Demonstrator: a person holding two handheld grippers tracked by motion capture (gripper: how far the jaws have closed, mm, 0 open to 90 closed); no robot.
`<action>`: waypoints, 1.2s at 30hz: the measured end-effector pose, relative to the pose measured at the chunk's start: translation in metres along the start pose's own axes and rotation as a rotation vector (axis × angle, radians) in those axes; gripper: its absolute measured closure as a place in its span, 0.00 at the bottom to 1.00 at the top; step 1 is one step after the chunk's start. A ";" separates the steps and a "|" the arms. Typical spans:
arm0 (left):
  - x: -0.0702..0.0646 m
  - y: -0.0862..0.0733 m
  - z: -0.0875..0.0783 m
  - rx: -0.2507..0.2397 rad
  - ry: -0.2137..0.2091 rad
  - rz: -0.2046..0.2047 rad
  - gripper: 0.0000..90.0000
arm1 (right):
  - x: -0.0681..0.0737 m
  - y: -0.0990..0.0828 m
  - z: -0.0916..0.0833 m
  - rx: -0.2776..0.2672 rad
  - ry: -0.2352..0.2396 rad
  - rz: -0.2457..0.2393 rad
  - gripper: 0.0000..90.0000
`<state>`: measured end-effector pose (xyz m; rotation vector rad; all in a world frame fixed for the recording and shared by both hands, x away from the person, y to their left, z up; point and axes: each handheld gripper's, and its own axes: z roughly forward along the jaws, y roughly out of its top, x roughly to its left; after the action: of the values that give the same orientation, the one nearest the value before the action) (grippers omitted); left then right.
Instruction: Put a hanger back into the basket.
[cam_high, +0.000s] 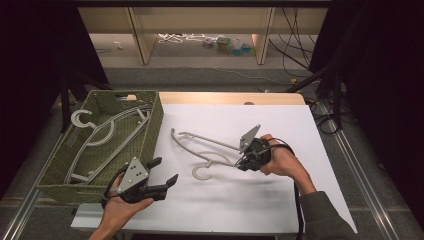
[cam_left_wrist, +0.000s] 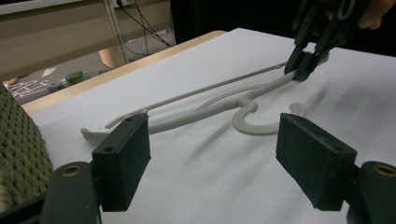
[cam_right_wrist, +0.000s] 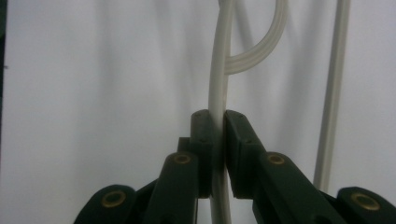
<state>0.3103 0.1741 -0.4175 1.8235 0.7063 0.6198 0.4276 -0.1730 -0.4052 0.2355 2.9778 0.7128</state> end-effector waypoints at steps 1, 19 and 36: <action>0.000 0.003 0.003 0.016 -0.001 0.006 0.30 | 0.000 0.000 -0.002 -0.007 -0.002 -0.006 0.92; 0.012 0.019 0.061 0.288 0.014 0.155 0.35 | 0.003 -0.002 -0.031 -0.105 0.008 -0.014 0.92; 0.010 0.021 0.105 0.287 -0.018 0.281 0.40 | 0.004 -0.004 -0.039 -0.136 0.016 -0.014 0.92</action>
<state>0.3941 0.1089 -0.4315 2.2154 0.5509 0.7111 0.4189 -0.1931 -0.3722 0.2016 2.9273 0.9147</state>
